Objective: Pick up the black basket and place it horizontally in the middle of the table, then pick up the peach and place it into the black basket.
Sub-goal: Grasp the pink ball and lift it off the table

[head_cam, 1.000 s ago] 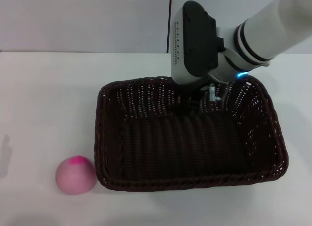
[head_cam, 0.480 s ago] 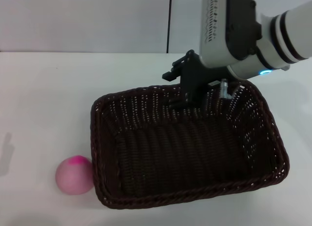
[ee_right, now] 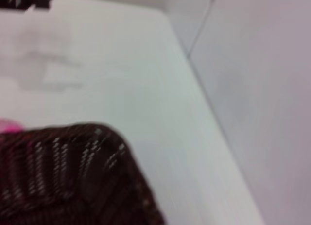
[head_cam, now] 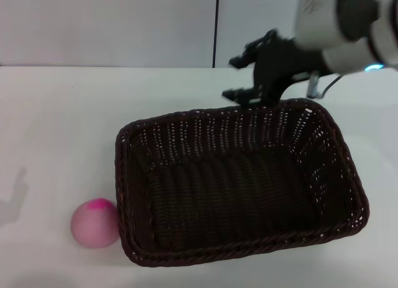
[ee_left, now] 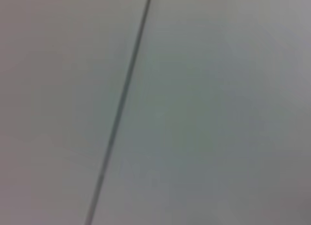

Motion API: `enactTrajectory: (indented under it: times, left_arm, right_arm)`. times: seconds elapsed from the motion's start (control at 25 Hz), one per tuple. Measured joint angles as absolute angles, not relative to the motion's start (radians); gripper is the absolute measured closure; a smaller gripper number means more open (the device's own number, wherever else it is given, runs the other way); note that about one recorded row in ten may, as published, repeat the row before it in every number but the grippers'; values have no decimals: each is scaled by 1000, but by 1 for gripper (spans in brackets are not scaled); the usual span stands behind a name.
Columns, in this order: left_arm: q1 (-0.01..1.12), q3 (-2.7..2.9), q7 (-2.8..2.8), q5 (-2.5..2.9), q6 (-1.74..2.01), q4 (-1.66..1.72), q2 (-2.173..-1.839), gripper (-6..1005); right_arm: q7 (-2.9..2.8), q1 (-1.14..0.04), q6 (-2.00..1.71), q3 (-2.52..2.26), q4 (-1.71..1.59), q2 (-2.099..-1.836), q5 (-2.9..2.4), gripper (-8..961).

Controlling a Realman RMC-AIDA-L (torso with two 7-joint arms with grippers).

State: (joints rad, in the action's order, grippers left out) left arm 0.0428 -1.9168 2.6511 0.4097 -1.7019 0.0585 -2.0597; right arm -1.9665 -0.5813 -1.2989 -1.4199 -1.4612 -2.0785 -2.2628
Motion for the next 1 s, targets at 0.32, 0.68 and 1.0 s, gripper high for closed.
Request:
enactTrajectory:
  times: [0.32,0.68,1.0]
  left_arm:
    - [21,-1709,2551,409,-1720,-16,-1980,402]
    - [137,-1313,2418,410,-1745,-14,-1790,404]
    - [233,-1185,2407,409,-1692,21,-1797,407]
  right_arm:
    - [-1989,-403,-1361,-1221,-1640,-2088,-2027,395]
    - [-1710,-182,-1520,-1008,-1425,-2082,-1391,395]
    - [-1418,-121,-1748,-838,-953,-2079,-1043,395]
